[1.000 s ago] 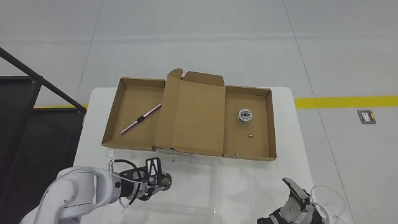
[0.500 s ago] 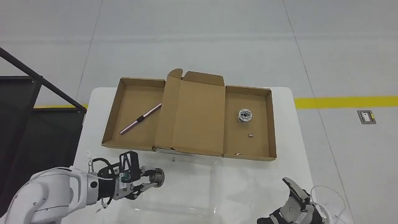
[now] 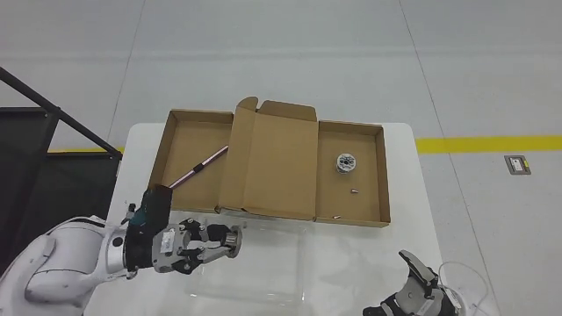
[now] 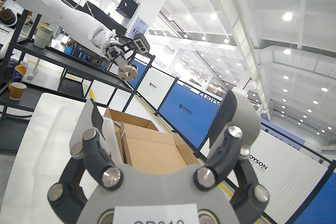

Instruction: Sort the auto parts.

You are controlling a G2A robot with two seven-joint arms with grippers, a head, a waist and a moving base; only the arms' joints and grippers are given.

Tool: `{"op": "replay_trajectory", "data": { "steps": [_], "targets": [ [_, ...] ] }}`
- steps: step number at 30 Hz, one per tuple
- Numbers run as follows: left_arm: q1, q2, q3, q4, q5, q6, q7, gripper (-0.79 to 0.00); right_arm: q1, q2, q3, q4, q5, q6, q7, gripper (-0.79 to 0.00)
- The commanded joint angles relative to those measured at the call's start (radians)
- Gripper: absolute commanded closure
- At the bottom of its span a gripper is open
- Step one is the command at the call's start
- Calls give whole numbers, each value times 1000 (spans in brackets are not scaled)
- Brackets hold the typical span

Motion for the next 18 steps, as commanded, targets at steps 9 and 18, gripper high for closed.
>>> {"op": "replay_trajectory", "data": {
  "steps": [9,18],
  "targets": [
    [-185,11,99,85,-650,0,-201,0,0,0,0,0,0,0,0,-785],
    [-262,12,160,136,-709,0,-201,0,0,0,0,0,0,0,0,-785]
  ]
}}
